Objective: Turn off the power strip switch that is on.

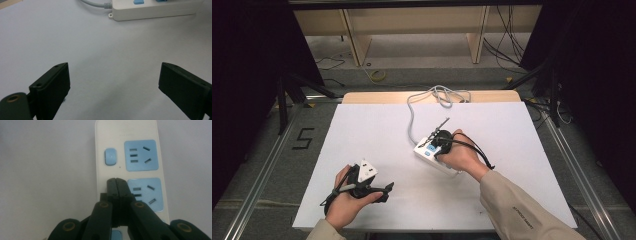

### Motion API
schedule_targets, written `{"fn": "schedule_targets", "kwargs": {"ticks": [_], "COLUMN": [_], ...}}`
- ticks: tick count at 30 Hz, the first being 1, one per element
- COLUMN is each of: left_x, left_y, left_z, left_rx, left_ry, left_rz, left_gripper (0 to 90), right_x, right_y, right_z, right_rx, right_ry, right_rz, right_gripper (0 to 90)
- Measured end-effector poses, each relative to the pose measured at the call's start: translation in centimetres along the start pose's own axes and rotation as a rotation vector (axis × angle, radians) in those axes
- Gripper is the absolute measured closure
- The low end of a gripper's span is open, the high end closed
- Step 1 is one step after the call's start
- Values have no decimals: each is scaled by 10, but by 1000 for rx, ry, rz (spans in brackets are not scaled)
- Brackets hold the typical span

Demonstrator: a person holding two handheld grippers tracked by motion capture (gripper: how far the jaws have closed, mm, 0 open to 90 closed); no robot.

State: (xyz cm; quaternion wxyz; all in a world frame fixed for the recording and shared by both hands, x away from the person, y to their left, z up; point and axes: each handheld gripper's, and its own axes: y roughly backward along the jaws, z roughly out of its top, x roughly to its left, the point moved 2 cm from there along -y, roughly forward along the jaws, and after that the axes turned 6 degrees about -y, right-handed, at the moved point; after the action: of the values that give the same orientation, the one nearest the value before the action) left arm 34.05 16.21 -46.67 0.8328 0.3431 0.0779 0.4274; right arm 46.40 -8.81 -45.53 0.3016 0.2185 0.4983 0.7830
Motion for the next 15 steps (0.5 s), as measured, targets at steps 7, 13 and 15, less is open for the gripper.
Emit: {"fn": "schedule_targets", "kwargs": {"ticks": [7,13,15], "left_x": [0,0,0], "left_y": [0,0,0], "left_z": [0,0,0], "left_rx": [1,-1,3], "left_ry": [-2,-1,-6], "left_rz": [-2,-1,-2], "left_gripper": [98,98,98], "right_x": [1,1,1], "right_y": [0,0,0], "right_z": [0,0,-1], "right_rx": [-1,-7,-9], "right_ry": [3,7,8], "right_rz": [-2,-3,-3], "right_gripper": [900,900,900]}}
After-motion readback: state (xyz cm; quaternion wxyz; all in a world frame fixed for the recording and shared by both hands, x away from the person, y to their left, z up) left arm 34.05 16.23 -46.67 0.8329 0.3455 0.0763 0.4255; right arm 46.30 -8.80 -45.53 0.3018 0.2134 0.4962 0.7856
